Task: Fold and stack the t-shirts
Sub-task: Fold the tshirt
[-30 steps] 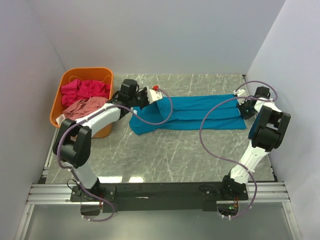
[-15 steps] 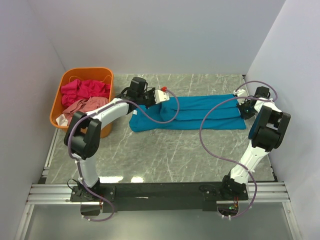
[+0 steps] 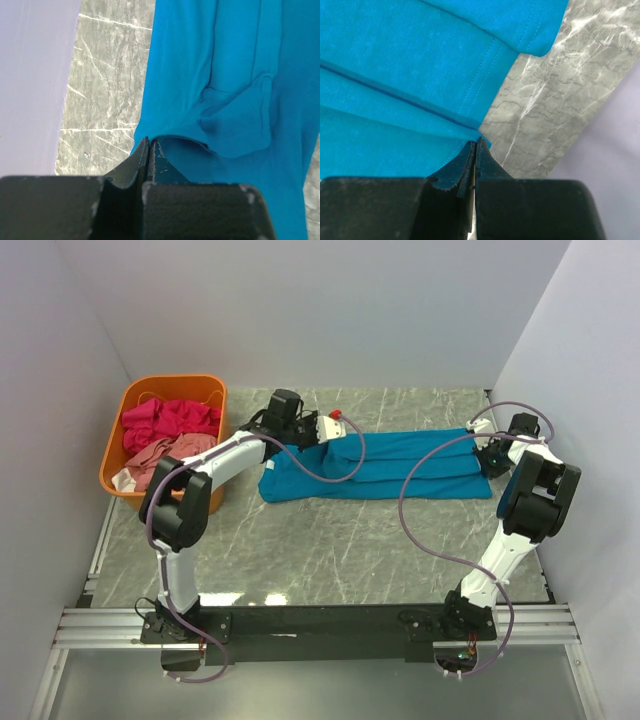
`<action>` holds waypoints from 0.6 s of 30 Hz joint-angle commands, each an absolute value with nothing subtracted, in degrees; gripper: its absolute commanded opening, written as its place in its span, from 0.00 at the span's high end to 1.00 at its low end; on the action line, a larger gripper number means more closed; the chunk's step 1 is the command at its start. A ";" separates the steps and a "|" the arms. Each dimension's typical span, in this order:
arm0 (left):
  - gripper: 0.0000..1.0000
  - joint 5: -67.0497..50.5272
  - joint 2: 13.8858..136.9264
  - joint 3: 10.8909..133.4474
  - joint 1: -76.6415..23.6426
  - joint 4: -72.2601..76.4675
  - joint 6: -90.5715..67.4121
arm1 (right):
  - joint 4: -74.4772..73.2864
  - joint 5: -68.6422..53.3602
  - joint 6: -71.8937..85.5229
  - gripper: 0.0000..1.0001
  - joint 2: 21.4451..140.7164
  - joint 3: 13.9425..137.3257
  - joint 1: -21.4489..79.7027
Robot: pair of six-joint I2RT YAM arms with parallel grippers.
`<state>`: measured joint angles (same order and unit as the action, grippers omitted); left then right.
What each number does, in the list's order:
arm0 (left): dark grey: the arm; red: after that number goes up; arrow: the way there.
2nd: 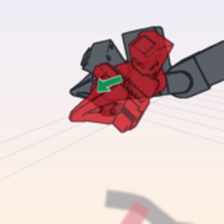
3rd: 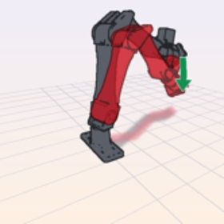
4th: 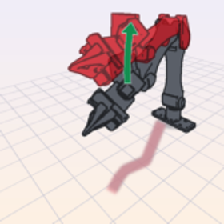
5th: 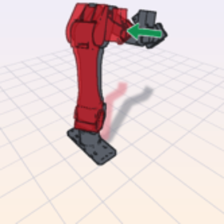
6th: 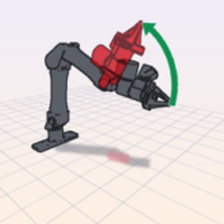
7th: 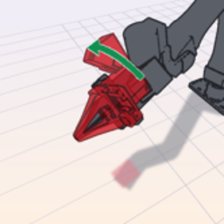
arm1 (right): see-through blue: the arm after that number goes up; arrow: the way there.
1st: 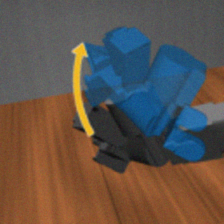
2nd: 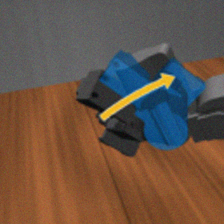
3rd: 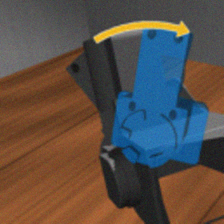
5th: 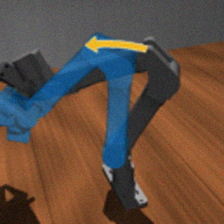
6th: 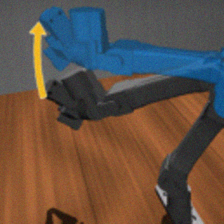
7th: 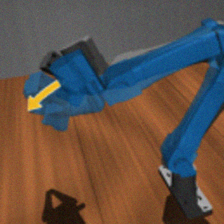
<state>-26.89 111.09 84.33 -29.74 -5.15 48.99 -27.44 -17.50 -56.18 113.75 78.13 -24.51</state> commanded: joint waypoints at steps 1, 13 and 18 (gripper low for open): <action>1.00 -27.33 111.80 87.63 -30.15 -3.87 50.54 | -25.75 -16.88 -55.90 0.99 113.99 80.24 -24.17; 1.00 -26.90 113.38 89.73 -31.38 -2.20 51.50 | -25.75 -16.61 -55.99 0.99 114.26 80.24 -24.17; 1.00 -26.81 114.08 90.18 -31.47 -1.50 51.68 | -25.58 -16.52 -55.81 0.99 114.35 80.24 -24.17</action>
